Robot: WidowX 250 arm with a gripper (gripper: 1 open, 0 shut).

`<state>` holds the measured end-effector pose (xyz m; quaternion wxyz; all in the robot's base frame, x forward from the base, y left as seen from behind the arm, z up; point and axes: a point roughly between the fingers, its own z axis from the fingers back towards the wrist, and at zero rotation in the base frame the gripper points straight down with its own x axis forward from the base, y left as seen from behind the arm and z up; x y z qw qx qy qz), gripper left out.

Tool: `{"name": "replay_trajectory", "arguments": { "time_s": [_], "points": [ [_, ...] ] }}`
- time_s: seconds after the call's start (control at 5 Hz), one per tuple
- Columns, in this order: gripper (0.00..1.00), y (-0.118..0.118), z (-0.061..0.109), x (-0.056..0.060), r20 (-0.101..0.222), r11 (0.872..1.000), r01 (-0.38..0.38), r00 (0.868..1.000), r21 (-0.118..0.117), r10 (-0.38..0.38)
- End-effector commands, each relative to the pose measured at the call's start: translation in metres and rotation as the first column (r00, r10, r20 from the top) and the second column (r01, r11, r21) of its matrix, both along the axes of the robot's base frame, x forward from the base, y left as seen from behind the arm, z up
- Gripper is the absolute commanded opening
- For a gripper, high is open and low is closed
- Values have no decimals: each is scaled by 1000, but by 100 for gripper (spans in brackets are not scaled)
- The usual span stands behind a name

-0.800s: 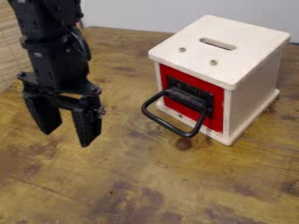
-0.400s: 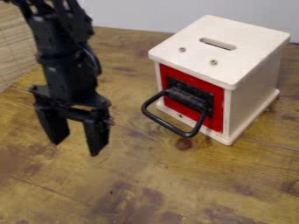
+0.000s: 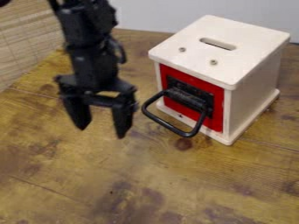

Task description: Open the drawer

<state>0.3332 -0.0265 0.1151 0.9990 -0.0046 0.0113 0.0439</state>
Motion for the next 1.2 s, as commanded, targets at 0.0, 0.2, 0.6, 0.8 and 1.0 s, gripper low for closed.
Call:
{"name": "replay_trajectory", "arguments": {
  "time_s": [0.0,0.2,0.6,0.8,1.0],
  "points": [
    [100,-13,23,24,109,992,-119,987,-29,122],
    [100,-19,20,39,140,974,-219,964,-64,226],
    [100,-30,1,43,157,936,-339,924,-92,350],
    [100,-33,-5,39,161,922,-375,908,-100,387],
    [100,-36,-9,40,167,903,-416,888,-107,428]
  ]
}}
